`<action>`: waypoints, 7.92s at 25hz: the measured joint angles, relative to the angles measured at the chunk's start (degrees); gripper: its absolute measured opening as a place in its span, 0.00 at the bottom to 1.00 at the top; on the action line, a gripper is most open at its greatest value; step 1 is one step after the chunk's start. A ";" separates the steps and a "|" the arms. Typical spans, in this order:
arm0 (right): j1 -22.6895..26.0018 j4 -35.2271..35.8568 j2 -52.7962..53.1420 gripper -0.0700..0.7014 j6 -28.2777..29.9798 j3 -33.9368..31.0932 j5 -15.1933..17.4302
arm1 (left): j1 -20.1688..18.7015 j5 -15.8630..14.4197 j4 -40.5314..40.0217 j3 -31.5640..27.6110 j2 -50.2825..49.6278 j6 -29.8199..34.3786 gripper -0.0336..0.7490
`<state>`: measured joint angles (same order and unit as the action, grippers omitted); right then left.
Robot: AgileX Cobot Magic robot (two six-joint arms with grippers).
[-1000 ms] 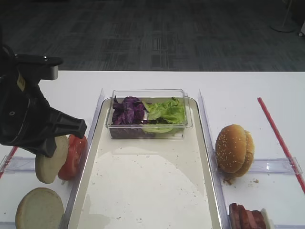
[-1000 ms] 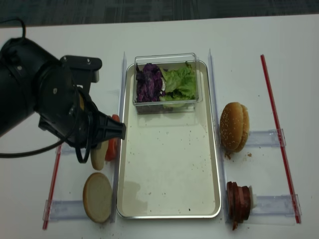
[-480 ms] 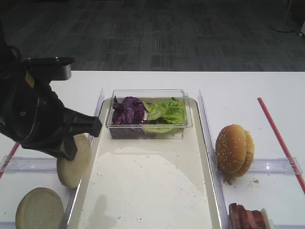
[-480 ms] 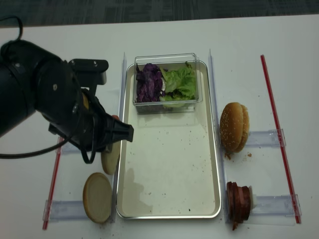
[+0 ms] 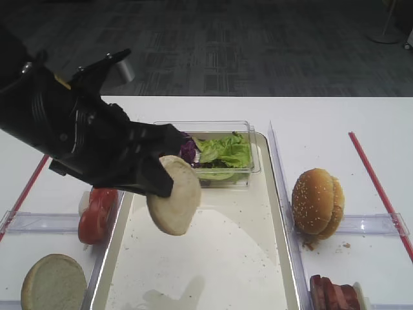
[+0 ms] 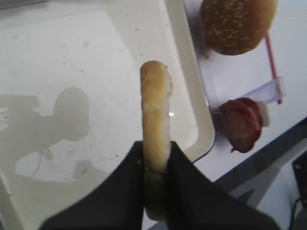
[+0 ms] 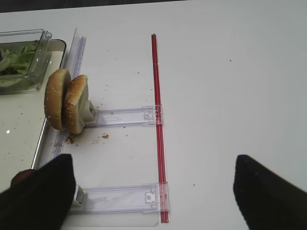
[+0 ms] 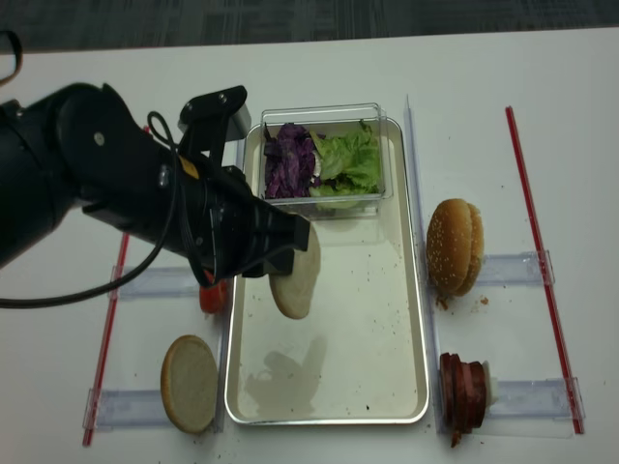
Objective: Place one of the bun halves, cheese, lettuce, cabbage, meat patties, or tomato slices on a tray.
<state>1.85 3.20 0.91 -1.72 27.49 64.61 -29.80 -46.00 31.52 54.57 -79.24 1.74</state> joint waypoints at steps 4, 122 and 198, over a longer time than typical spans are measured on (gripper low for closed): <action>0.00 0.00 0.00 0.97 0.00 0.00 0.00 | 0.00 0.66 9.29 0.00 0.00 7.93 0.12; 0.00 0.00 0.00 0.97 0.00 0.00 0.00 | -0.03 1.33 -11.68 0.35 -9.87 -3.18 0.78; 0.00 0.00 0.00 0.97 0.00 0.00 0.00 | 28.36 -13.70 -38.73 -10.53 16.45 -8.37 0.75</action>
<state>1.85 3.20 0.91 -1.72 27.49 64.61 -1.44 -59.71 -7.20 44.05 -62.79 -6.63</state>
